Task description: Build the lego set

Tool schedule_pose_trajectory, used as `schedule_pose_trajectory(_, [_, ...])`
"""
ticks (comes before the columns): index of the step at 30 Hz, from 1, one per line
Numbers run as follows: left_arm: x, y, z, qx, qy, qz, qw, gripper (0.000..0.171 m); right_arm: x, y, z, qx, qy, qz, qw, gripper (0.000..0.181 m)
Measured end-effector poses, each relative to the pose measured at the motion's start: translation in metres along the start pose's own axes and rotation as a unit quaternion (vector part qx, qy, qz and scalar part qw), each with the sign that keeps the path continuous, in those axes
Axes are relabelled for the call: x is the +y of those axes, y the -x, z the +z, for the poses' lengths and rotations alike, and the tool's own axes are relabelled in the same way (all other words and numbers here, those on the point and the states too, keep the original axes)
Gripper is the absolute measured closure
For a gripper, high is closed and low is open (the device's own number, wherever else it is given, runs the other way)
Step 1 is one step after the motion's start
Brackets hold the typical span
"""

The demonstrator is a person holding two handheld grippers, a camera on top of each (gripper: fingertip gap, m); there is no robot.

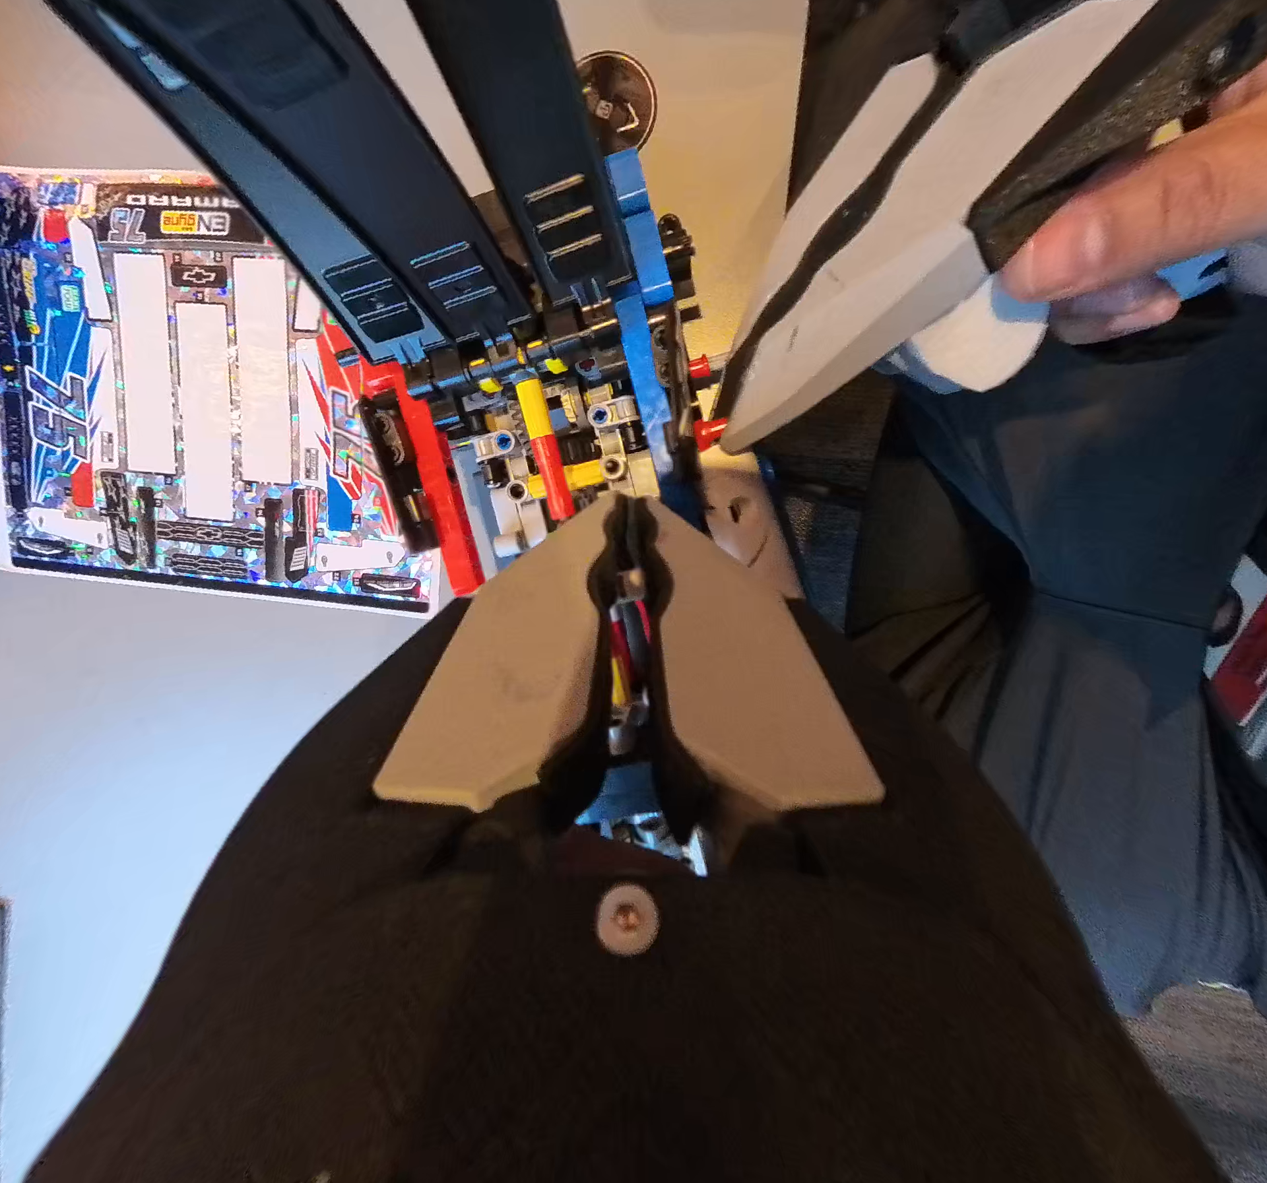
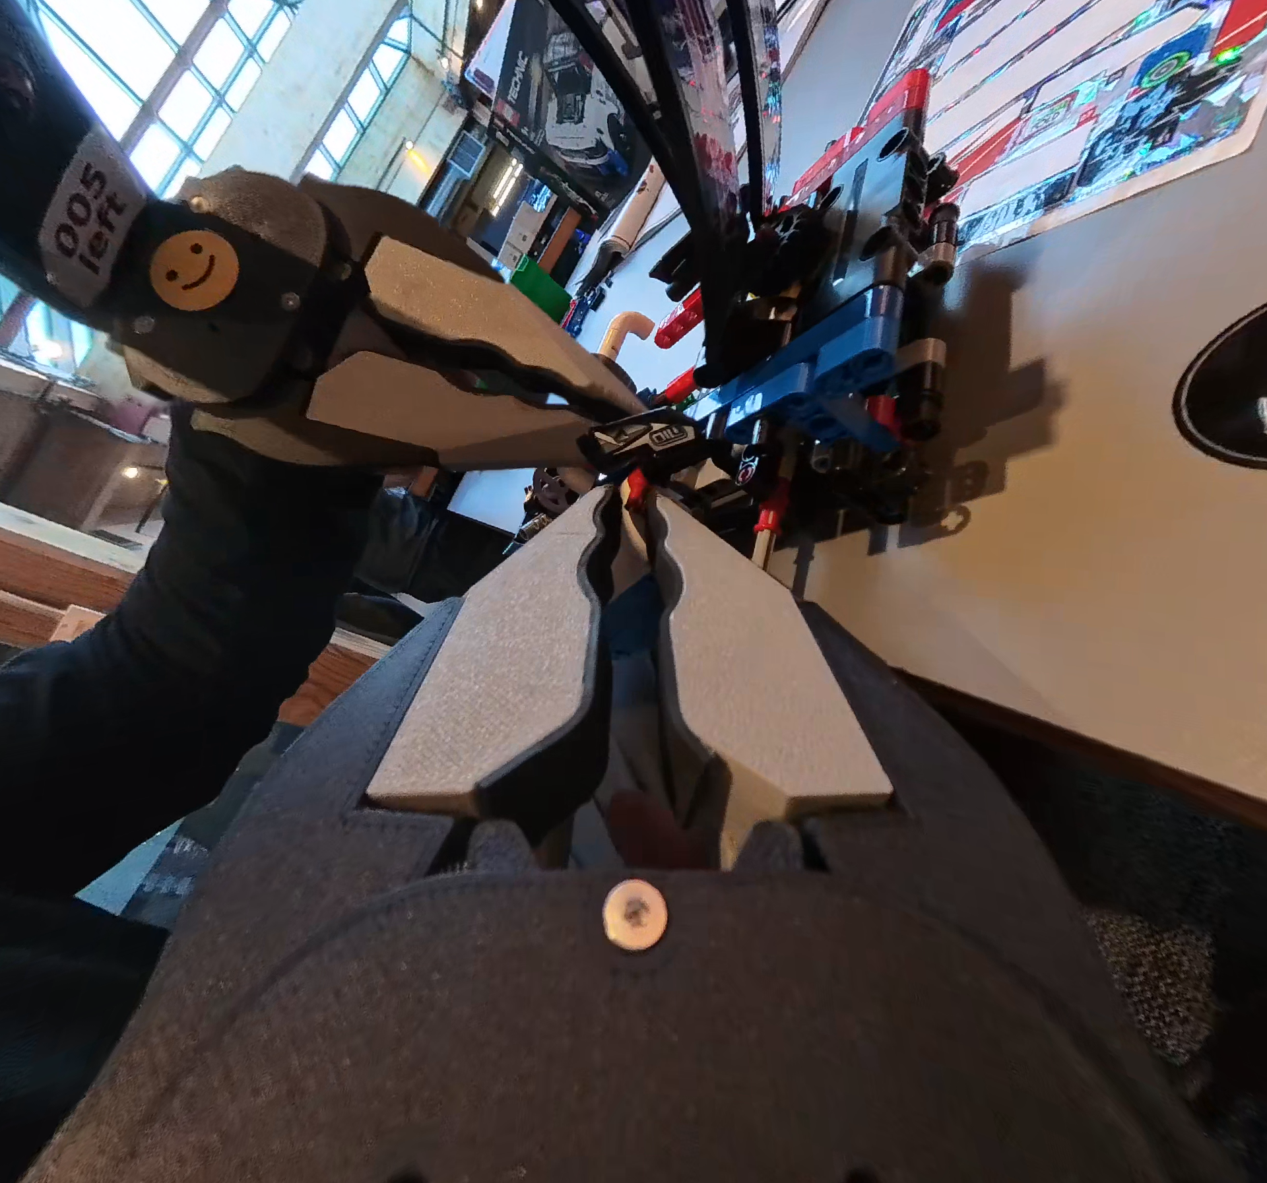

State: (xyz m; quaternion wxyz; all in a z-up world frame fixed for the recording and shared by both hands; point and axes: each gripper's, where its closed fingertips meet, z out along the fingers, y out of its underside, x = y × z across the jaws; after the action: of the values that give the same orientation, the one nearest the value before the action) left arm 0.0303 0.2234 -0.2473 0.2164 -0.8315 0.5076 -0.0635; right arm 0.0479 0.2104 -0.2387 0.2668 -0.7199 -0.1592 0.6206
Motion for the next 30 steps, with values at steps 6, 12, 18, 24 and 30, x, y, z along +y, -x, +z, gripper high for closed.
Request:
schedule_pose_trajectory(6, [-0.003, 0.005, -0.018, 0.007, -0.013, -0.004, 1.000, 0.152, -0.001, -0.001, -0.002, 0.018, 0.002, -0.024, 1.000, 0.178])
schedule_pose_trajectory(12, [-0.006, -0.004, -0.007, 0.036, -0.006, -0.004, 0.999, 0.165, 0.001, -0.001, -0.002, 0.026, 0.002, -0.032, 0.999, 0.177])
schedule_pose_trajectory(18, [-0.006, -0.006, -0.013, 0.043, -0.016, -0.008, 0.999, 0.158, 0.002, 0.000, -0.005, 0.055, 0.007, -0.067, 0.996, 0.177])
schedule_pose_trajectory(24, [-0.003, -0.013, -0.004, 0.061, 0.007, -0.001, 0.998, 0.163, 0.005, 0.001, -0.001, 0.044, 0.018, -0.075, 0.996, 0.174])
schedule_pose_trajectory(30, [-0.004, -0.014, -0.003, 0.088, -0.001, -0.017, 0.996, 0.164, 0.002, 0.001, -0.002, 0.036, 0.007, -0.065, 0.997, 0.174])
